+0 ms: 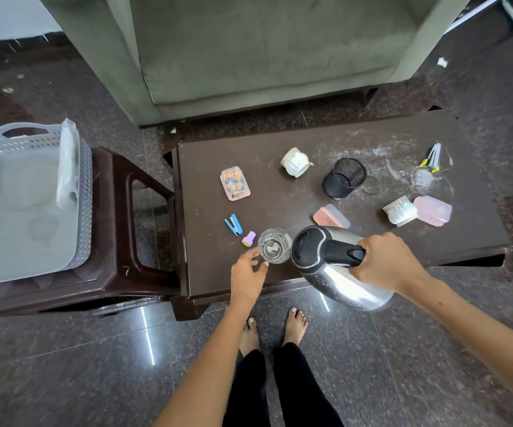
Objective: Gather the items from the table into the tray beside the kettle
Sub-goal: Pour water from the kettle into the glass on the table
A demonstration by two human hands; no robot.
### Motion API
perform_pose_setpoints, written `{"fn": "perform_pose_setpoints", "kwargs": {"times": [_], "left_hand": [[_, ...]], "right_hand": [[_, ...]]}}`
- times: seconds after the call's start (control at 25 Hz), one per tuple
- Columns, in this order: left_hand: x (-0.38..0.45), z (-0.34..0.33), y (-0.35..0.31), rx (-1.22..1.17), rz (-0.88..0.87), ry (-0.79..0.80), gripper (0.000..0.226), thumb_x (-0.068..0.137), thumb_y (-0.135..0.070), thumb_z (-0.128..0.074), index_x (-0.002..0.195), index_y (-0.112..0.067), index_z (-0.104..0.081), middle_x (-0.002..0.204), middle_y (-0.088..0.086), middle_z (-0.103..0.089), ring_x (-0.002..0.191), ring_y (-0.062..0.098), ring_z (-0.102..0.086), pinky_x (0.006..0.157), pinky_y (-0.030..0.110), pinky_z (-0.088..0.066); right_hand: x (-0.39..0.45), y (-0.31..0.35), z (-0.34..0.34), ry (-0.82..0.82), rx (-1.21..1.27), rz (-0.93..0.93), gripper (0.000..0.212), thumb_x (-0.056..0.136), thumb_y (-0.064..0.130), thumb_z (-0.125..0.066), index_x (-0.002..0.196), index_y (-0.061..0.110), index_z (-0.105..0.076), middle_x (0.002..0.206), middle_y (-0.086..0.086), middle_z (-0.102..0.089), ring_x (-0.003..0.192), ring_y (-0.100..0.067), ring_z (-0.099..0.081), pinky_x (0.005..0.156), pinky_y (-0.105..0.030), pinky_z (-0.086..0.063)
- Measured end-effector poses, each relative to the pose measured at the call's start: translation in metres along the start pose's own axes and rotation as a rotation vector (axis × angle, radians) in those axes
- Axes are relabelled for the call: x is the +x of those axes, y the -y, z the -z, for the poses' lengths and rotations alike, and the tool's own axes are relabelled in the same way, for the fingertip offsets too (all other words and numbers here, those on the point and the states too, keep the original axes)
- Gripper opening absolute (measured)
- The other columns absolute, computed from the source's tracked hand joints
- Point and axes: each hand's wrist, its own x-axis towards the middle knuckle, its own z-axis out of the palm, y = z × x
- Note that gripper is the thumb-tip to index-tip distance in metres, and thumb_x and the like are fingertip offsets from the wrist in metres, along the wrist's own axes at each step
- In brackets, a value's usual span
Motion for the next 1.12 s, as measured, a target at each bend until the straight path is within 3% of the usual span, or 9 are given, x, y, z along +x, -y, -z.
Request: {"fn": "perform_pose_setpoints", "kwargs": {"times": [1.12], "left_hand": [[-0.002, -0.003, 0.001, -0.009, 0.009, -0.009, 0.041, 0.086, -0.006, -0.061, 0.126, -0.010, -0.057, 0.124, 0.005, -0.064, 0.105, 0.020, -0.062, 0.087, 0.022, -0.044]], "right_hand": [[0.013, 0.024, 0.022, 0.068, -0.031, 0.030, 0.031, 0.063, 0.020, -0.063, 0.051, 0.011, -0.036, 0.048, -0.003, -0.042, 0.043, -0.020, -0.038, 0.043, -0.023, -0.029]]}}
